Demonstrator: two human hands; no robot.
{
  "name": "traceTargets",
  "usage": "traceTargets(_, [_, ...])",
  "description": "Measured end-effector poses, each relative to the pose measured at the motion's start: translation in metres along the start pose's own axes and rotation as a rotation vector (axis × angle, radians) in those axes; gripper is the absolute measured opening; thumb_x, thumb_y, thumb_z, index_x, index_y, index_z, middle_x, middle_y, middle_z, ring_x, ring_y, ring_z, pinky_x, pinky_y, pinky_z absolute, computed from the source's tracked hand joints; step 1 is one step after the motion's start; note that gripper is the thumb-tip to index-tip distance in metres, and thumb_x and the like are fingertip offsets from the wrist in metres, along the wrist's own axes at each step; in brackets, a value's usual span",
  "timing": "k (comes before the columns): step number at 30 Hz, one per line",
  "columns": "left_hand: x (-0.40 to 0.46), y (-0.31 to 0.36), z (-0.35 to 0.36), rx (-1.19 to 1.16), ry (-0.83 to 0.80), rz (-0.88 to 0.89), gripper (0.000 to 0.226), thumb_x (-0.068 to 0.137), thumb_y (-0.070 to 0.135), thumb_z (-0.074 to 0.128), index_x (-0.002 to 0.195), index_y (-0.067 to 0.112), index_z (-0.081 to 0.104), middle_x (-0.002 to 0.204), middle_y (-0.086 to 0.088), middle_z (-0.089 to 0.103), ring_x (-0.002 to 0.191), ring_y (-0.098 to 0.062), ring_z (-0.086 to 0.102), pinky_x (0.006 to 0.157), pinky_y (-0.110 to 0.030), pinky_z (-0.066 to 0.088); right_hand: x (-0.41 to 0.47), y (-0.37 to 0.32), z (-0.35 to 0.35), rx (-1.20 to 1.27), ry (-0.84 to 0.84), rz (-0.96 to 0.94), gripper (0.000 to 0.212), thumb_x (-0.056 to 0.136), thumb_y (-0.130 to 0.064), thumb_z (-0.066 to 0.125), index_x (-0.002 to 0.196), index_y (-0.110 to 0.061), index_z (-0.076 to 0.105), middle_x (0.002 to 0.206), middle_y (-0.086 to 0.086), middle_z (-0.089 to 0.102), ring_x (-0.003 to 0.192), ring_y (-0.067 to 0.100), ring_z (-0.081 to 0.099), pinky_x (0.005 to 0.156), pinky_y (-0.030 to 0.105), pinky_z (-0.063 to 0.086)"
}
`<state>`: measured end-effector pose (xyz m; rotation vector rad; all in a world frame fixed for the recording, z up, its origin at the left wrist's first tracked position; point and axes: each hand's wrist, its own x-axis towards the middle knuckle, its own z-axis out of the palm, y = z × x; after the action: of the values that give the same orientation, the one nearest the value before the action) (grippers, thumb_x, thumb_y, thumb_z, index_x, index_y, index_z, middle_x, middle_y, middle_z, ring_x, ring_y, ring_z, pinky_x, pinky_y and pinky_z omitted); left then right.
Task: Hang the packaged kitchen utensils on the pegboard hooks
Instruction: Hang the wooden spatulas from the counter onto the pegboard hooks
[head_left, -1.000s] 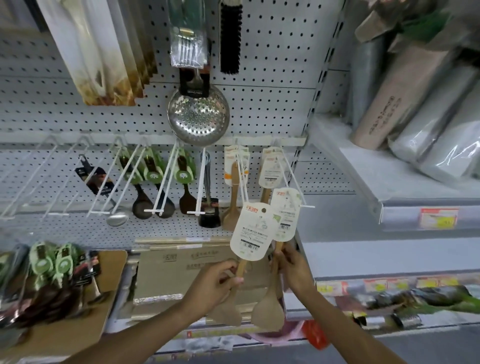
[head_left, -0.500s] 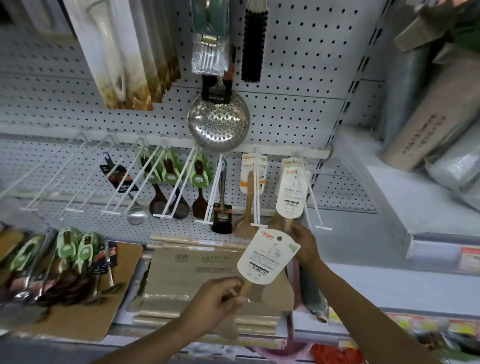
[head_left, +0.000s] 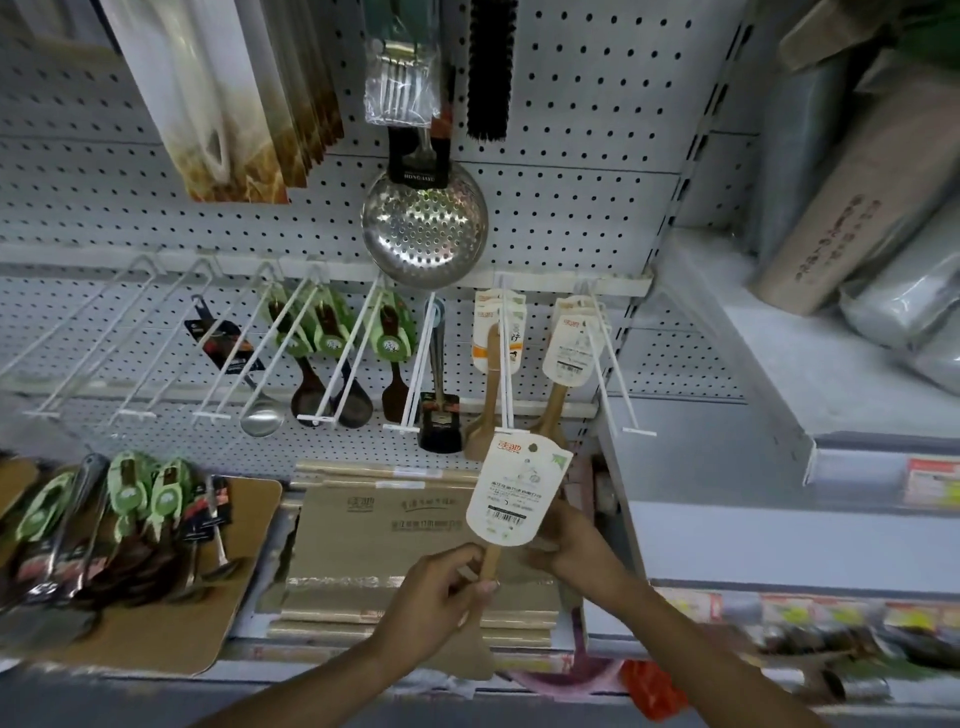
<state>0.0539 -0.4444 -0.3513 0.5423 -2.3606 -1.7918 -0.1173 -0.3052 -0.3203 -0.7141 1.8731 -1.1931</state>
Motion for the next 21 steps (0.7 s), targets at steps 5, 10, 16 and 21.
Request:
traceTargets(5, [-0.002,-0.013,0.01,-0.061,0.005,-0.044,0.02,0.087,0.037,0.07,0.096,0.019,0.067,0.083,-0.013,0.07,0.071,-0.04,0.069,0.068,-0.056,0.055,-0.026,0.007,0.027,0.129,0.036,-0.062,0.058,0.071,-0.008,0.082,0.123,-0.019,0.06,0.12,0.001,0.07,0.109,0.019,0.067,0.095,0.034,0.054])
traceTargets(10, [-0.005,-0.012,0.019,-0.097,0.004,-0.031,0.003,0.09,0.023,0.069,0.092,0.022,0.068,0.087,-0.003,0.073,0.079,-0.025,0.075,0.077,-0.05,0.056,-0.028,-0.009,0.041,0.233,0.212,-0.133,0.023,0.089,-0.012,0.069,0.111,-0.017,0.071,0.109,-0.007,0.074,0.102,0.02,0.07,0.089,0.043,0.057])
traceTargets(16, [-0.005,-0.017,0.018,-0.094,0.001,-0.07,0.007,0.092,0.02,0.07,0.089,0.026,0.067,0.088,-0.003,0.073,0.073,-0.023,0.072,0.078,-0.048,0.058,-0.015,-0.019,0.045,0.241,0.292,-0.119,0.019,0.089,-0.014,0.069,0.107,-0.014,0.075,0.103,-0.002,0.076,0.092,0.019,0.074,0.083,0.051,0.058])
traceTargets(21, [-0.01,-0.027,0.011,-0.09,0.008,-0.121,0.014,0.088,0.014,0.074,0.09,0.027,0.071,0.098,-0.002,0.071,0.07,-0.035,0.07,0.078,-0.043,0.058,-0.004,-0.022,0.044,0.246,0.276,-0.121,0.018,0.089,-0.012,0.069,0.106,-0.015,0.075,0.102,-0.002,0.076,0.091,0.02,0.074,0.081,0.05,0.059])
